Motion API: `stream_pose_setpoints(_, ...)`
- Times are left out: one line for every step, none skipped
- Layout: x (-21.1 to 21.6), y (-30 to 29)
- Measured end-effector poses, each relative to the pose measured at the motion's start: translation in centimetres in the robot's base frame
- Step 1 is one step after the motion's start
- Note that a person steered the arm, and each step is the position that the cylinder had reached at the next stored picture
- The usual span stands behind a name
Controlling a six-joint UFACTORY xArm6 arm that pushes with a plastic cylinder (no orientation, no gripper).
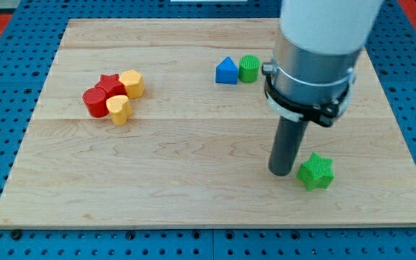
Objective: Point at the green circle
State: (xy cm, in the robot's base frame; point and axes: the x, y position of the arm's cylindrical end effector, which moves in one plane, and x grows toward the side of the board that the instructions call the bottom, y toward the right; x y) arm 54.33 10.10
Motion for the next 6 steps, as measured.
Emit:
stream_pose_setpoints(0.0, 0.6)
stream_pose_setpoints(0.0, 2.7)
stream_pose_setpoints(-1.2, 3.3)
stream_pose_setpoints(-7.5, -1.8)
stream_pose_setpoints(-13.5, -2.4)
stream_pose_setpoints(-16.6, -1.4)
